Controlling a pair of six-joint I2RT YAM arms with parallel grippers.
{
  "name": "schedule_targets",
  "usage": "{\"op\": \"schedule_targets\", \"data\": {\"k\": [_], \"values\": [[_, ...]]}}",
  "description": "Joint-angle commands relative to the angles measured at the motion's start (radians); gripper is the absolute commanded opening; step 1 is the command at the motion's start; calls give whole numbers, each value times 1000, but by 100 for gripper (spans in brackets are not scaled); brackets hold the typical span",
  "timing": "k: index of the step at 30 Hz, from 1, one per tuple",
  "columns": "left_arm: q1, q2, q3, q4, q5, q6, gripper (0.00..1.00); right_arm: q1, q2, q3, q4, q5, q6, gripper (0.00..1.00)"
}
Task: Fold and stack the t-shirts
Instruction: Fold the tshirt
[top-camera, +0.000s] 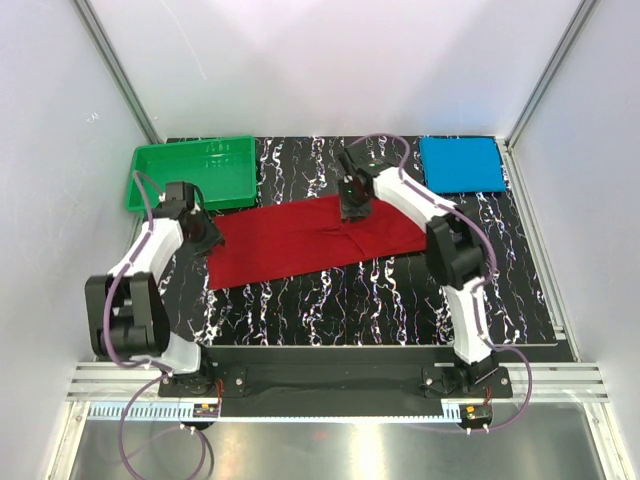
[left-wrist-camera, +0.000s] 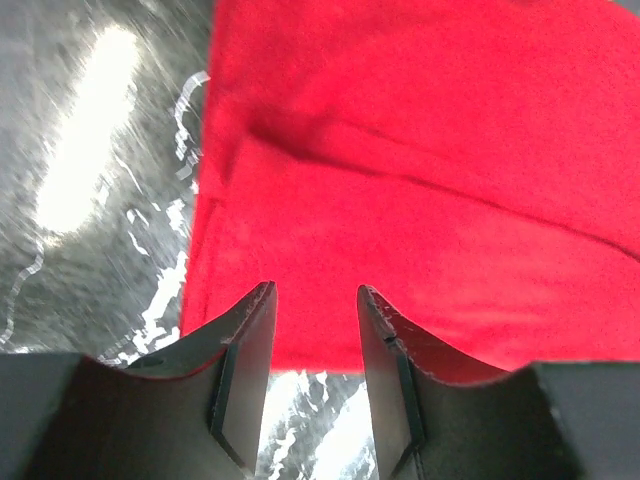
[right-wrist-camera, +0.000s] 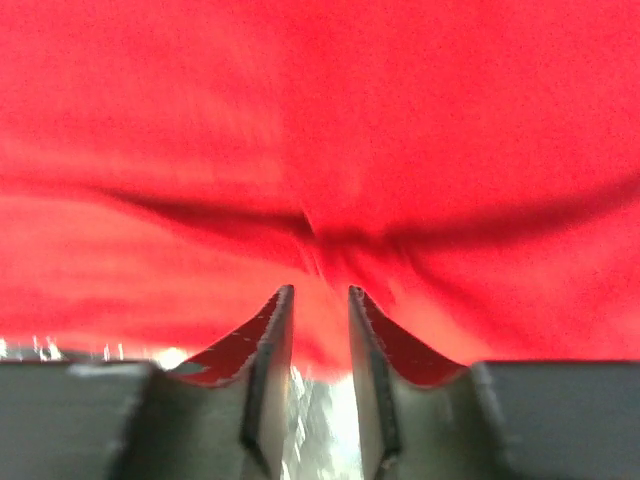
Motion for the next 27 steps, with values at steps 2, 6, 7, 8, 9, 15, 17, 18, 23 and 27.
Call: {"op": "schedule_targets", "data": {"k": [2,6,7,8,9,15,17,18,23,27], "values": [[-10,-69,-91,63,102,-22,43,-98,-243,-194,-7,-49,23,42],[-32,-66,-143,115,197,1,44,-224,-381,-417,80,-135,72,56],[-35,-63,-145,120,209,10,44,-258,-396,-454,94,-157,79,57],[-40,-54,-146,129,230,20,44,-287,-410,-512,120,-195,87,57],[-41,-49,-143,143,276,36,44,-343,-430,-536,130,-212,96,57],[-125,38,-55,172,381,87,43,-477,-424,-583,159,-250,110,56],[-159,63,-28,184,417,96,43,-487,-409,-554,160,-247,95,52],[-168,92,-10,203,441,104,43,-484,-387,-537,157,-258,96,46],[-207,187,39,224,533,119,39,-436,-320,-456,180,-346,150,34],[-225,233,50,227,567,127,37,-311,-301,-425,174,-297,143,34]]}}
